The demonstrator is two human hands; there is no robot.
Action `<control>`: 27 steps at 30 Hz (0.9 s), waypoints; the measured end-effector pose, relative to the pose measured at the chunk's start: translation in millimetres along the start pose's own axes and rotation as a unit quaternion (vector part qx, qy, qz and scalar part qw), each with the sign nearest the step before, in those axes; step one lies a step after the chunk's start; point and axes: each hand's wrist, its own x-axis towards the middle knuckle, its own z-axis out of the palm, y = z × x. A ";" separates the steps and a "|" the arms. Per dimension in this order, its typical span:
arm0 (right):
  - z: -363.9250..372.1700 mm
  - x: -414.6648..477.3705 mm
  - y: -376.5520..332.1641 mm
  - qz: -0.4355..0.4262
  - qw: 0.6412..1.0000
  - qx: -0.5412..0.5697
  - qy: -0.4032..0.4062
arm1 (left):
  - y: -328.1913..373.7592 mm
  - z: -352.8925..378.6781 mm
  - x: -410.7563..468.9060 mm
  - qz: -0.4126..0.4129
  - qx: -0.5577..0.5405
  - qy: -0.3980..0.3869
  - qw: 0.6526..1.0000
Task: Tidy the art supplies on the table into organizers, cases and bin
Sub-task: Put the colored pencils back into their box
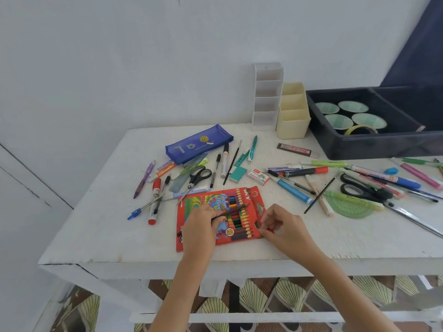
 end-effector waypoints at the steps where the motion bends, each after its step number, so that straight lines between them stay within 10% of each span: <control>1: -2.4 0.2 0.6 0.000 1.000 -0.003 0.003 | -0.3 0.4 0.6 0.002 0.001 -0.003 1.000; 10: -21.8 7.4 -3.3 -0.208 0.950 -0.219 0.086 | 44.8 9.3 -9.3 0.116 -0.096 -0.054 0.987; 27: -82.1 -12.6 56.3 -0.076 0.962 -0.236 0.110 | -4.5 19.2 4.2 -0.023 0.081 -0.132 0.988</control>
